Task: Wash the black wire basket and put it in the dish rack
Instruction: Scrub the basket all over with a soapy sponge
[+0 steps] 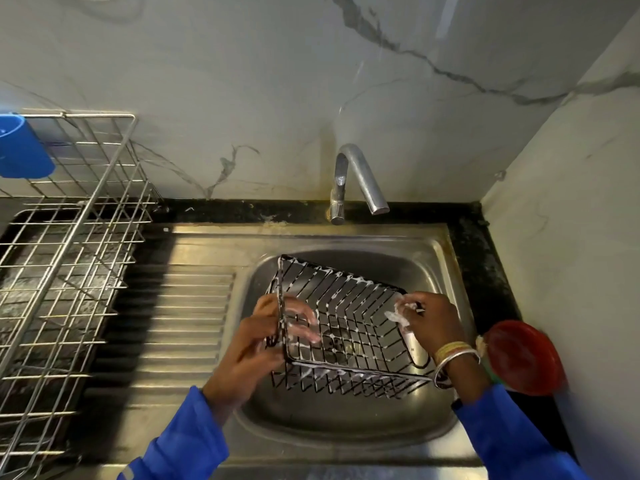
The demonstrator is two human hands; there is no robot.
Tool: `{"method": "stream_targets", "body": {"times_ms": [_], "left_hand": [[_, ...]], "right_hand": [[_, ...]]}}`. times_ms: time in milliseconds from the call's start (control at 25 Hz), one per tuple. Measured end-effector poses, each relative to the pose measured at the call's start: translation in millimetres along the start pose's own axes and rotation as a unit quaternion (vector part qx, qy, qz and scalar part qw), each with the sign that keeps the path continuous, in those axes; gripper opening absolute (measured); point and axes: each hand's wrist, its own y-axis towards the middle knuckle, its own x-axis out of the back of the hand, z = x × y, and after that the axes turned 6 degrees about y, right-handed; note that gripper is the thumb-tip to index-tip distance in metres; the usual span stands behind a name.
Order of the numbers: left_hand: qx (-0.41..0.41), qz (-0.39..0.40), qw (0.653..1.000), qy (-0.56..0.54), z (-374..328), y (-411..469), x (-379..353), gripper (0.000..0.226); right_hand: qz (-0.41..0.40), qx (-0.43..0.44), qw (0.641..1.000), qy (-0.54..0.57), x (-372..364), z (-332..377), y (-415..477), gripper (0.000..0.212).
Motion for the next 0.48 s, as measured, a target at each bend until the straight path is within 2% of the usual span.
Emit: {"method": "stream_targets", "body": {"times_ms": [40,80,120,160,200,240,280,360,400,480], "left_hand": [[0.082,-0.045,0.99,-0.102,-5.6,-1.9,-1.3,0.027],[0.162,-0.119,0.967,-0.157,-6.2,-4.0,-4.0,0.044],[0.209,-0.203,0.945,-0.15,-5.3,-3.8,-8.9,0.059],[0.236,-0.271,0.926,-0.113,-2.5,-4.1,-13.7,0.061],[0.258,-0.327,0.905,-0.092,-0.2,-3.1,-15.0,0.057],[0.282,-0.35,0.888,-0.1,0.2,-0.4,-12.9,0.05],[0.318,-0.347,0.874,-0.117,-0.2,3.3,-8.8,0.046],[0.434,-0.262,0.852,-0.134,5.9,6.4,-2.0,0.057],[0.461,-0.217,0.849,-0.138,8.2,6.1,1.8,0.058],[0.455,-0.2,0.858,-0.126,8.1,4.5,5.0,0.056]], "right_hand": [[-0.009,0.0,1.0,0.009,0.2,0.4,-0.6,0.014],[-0.018,0.0,1.0,0.006,-0.2,2.3,-1.5,0.014],[-0.025,0.004,1.0,-0.005,-1.2,5.3,-2.5,0.012],[-0.03,0.011,0.999,-0.028,-2.7,7.5,-3.1,0.011],[-0.032,0.016,0.998,-0.053,-4.4,9.5,-3.7,0.01],[-0.035,0.019,0.997,-0.071,-5.3,11.6,-4.5,0.011],[-0.039,0.023,0.996,-0.082,-5.0,14.5,-5.8,0.012],[-0.049,0.034,0.994,-0.088,-4.1,16.1,-7.1,0.014],[-0.048,0.044,0.994,-0.084,-5.3,16.1,-7.5,0.015],[-0.015,0.064,0.995,-0.073,-6.2,19.2,-12.1,0.021]]}}
